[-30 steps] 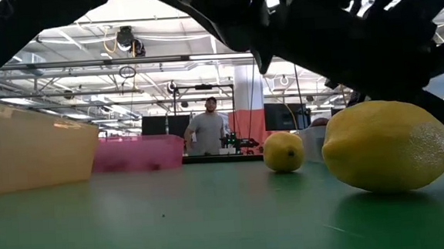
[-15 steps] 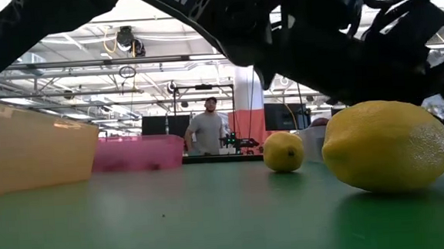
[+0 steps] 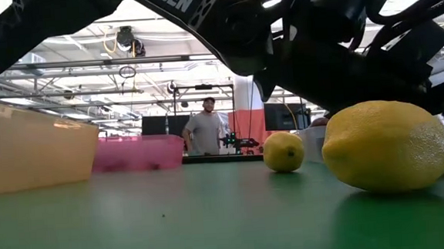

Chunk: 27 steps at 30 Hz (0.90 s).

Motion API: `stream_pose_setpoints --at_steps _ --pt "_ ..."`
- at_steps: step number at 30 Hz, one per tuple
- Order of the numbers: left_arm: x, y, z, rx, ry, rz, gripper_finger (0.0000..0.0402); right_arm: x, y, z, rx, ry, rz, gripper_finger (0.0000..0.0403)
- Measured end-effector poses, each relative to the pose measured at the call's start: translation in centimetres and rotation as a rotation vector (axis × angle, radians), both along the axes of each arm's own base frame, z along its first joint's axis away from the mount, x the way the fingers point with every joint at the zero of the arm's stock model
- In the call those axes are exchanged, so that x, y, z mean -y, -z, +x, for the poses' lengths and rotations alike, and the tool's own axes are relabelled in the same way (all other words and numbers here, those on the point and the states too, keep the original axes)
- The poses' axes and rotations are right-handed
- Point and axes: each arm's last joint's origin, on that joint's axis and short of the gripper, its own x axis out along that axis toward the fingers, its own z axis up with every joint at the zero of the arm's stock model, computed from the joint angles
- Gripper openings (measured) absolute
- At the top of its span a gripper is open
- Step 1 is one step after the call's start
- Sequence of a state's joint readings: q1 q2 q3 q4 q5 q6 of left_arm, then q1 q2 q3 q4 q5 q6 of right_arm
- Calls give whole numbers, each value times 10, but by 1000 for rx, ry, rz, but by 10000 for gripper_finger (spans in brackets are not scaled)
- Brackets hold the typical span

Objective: Sort produce into baskets
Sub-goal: Put the lemon into the green bin

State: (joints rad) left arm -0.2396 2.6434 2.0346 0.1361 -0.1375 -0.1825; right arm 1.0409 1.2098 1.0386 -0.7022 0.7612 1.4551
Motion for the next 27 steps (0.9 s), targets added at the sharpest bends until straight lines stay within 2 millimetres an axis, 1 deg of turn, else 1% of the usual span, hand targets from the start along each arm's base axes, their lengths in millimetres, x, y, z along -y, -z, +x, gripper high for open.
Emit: stream_pose_setpoints --at_steps 7,13,17,19,21,23,24,27 --pt "1 0 0 -5 -4 -51 289 1 1 -1 -12 0 -21 185" --pt "1 -2 -1 -14 2 -52 246 2 2 -1 -20 -5 -41 185" --pt "-1 -11 -1 -24 5 -53 218 3 2 -2 -22 -17 -61 185" --pt "-4 -17 -3 -55 1 -46 209 3 2 -2 -22 -21 -67 185" --pt "-6 -26 -6 -86 -4 -38 202 3 2 -2 -21 -27 -76 185" --pt "-8 -38 -11 -138 -6 -26 201 3 2 -2 -20 -34 -85 185" --pt "-9 -46 -15 -166 -7 -19 201 3 2 -2 -21 -35 -91 185" --pt "-13 -79 -31 -275 2 3 201 3 3 -2 -24 -45 -112 185"
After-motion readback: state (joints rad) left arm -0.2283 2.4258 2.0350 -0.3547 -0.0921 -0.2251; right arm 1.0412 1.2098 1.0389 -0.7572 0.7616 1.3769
